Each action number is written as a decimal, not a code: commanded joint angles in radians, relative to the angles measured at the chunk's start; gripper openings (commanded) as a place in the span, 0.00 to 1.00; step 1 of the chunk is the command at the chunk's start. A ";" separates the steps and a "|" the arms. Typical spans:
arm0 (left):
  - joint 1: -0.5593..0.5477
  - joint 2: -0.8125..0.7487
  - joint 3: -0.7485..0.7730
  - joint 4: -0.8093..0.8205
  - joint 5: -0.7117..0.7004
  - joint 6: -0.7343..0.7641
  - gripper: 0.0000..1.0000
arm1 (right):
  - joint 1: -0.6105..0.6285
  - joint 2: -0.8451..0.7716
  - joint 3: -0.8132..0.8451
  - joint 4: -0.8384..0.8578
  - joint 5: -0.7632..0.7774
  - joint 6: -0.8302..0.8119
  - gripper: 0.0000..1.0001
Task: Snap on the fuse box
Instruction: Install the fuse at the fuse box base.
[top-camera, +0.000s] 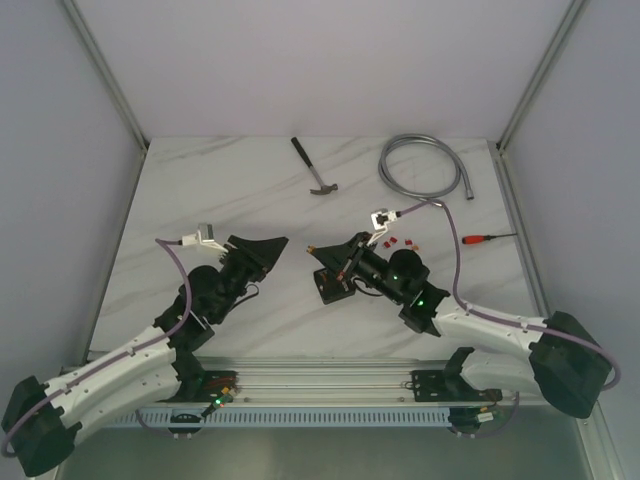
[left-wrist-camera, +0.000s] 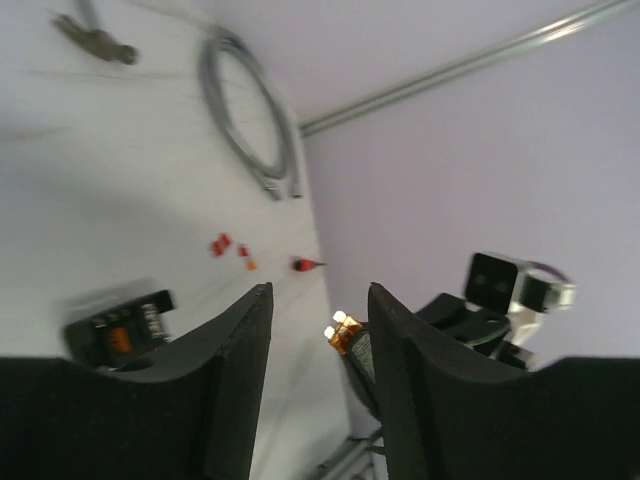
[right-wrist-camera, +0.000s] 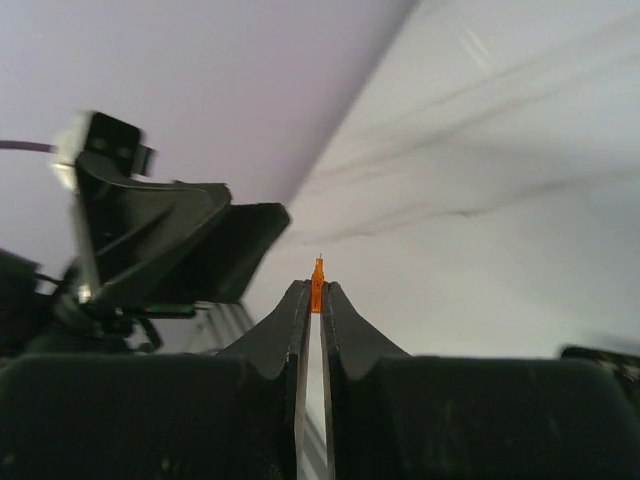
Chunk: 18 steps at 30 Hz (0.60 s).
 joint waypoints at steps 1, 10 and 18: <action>0.009 -0.006 0.041 -0.199 -0.099 0.182 0.55 | -0.019 -0.029 0.088 -0.356 0.051 -0.104 0.00; 0.037 0.042 0.091 -0.352 -0.161 0.410 0.84 | -0.045 0.054 0.342 -0.911 0.143 -0.299 0.00; 0.122 0.150 0.124 -0.403 -0.118 0.562 1.00 | -0.053 0.232 0.536 -1.188 0.163 -0.417 0.00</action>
